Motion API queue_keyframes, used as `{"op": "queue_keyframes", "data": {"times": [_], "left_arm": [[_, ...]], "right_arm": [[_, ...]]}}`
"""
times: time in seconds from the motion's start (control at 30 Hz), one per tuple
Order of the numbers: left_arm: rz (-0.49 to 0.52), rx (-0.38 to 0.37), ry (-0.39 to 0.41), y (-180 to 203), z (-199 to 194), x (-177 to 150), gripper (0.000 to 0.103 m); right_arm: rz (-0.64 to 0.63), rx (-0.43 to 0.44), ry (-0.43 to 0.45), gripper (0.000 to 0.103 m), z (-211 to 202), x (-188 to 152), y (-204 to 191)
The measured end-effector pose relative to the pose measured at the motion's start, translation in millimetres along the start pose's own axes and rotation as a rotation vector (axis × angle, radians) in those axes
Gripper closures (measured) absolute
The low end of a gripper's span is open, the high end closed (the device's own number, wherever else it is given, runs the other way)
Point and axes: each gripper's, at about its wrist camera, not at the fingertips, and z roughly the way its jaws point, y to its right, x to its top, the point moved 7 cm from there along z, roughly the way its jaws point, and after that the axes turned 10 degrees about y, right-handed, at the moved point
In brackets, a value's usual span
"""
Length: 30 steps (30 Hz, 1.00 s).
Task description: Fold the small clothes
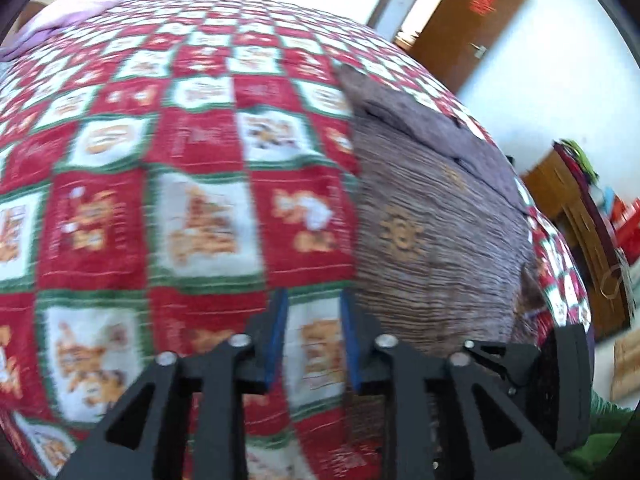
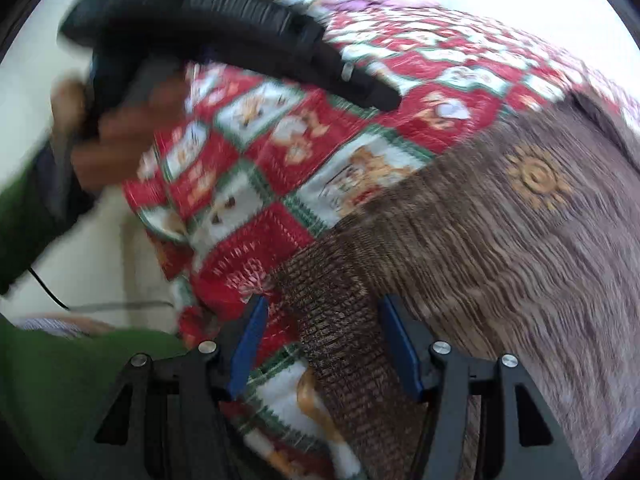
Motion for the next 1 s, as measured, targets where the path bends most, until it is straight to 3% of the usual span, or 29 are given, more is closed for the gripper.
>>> {"op": "queue_keyframes", "data": {"times": [0.07,0.13,0.2,0.37,0.4,0.47,0.53,0.63,0.7,0.77,0.87,1.0], "left_arm": [[0.007,0.021,0.019,-2,-3,2,0.044],[0.034,0.036,0.042,-3,-4,6,0.025],[0.07,0.041,0.063,2,-4,10,0.018],[0.24,-0.01,0.063,24,2,20,0.018],[0.29,-0.026,0.058,30,5,23,0.018],[0.351,-0.041,0.055,38,9,27,0.018],[0.395,-0.049,0.049,44,14,32,0.018],[0.435,-0.061,0.04,51,21,36,0.018],[0.467,-0.084,0.023,57,25,33,0.018],[0.533,-0.11,-0.004,66,30,27,0.018],[0.68,-0.18,-0.034,87,33,16,0.018],[0.876,-0.315,-0.077,114,38,4,0.018]], "right_arm": [[-0.074,-0.028,-0.008,0.048,5,0,-7],[-0.114,-0.088,-0.02,0.074,7,-1,-2],[-0.06,-0.096,-0.013,0.093,3,1,11],[0.285,0.053,0.059,0.094,-20,4,53],[0.375,0.115,0.096,0.094,-28,5,63],[0.489,0.22,0.155,0.094,-43,9,74],[0.534,0.264,0.197,0.094,-54,11,82],[0.584,0.254,0.226,0.094,-61,9,100],[0.613,0.2,0.218,0.094,-60,2,114],[0.653,0.217,0.23,0.094,-63,-2,119],[0.681,0.237,0.259,0.094,-71,0,127],[0.623,0.225,0.258,0.094,-79,10,127]]}}
